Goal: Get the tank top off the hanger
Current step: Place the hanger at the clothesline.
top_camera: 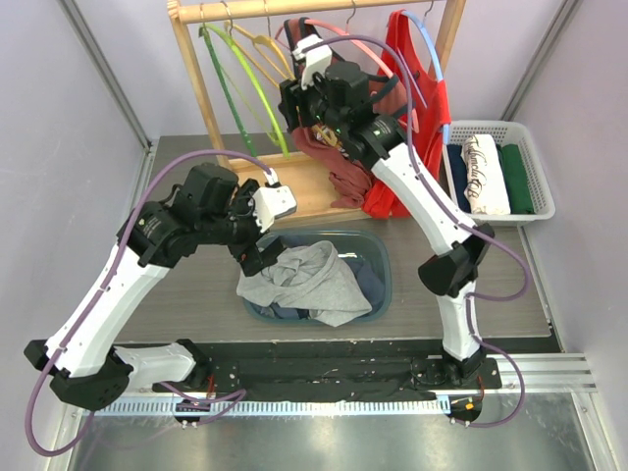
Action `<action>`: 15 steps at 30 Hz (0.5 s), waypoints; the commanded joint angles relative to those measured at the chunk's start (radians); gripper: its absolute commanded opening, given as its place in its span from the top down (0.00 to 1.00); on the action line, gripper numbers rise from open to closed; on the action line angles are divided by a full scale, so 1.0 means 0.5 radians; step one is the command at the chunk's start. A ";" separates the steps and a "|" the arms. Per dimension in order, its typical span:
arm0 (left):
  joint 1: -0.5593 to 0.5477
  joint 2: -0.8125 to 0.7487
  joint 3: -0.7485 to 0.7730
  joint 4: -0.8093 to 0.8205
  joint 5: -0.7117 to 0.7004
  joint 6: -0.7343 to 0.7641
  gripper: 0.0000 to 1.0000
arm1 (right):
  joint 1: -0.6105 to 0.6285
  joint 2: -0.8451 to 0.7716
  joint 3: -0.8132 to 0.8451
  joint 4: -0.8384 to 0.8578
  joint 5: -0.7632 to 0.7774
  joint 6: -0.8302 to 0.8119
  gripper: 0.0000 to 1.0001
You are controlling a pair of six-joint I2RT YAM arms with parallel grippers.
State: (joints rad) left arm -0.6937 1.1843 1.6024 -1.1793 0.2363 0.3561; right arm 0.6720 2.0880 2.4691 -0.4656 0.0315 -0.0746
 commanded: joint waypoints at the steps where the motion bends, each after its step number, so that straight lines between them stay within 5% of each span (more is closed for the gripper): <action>1: -0.005 0.031 0.099 0.070 -0.095 0.055 0.00 | -0.025 -0.436 -0.243 -0.041 0.121 -0.004 0.32; 7: -0.002 0.073 0.127 0.079 -0.019 0.046 0.00 | -0.239 -0.746 -0.290 -0.041 0.023 0.042 0.31; 15: -0.005 0.077 0.133 0.070 0.003 0.036 0.00 | -0.708 -0.749 -0.229 -0.078 -0.311 0.315 0.30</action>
State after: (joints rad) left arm -0.6937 1.2240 1.6321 -1.1683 0.2142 0.3729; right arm 0.3691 1.6859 2.3459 -0.5095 -0.0246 0.0044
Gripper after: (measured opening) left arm 0.996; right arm 0.695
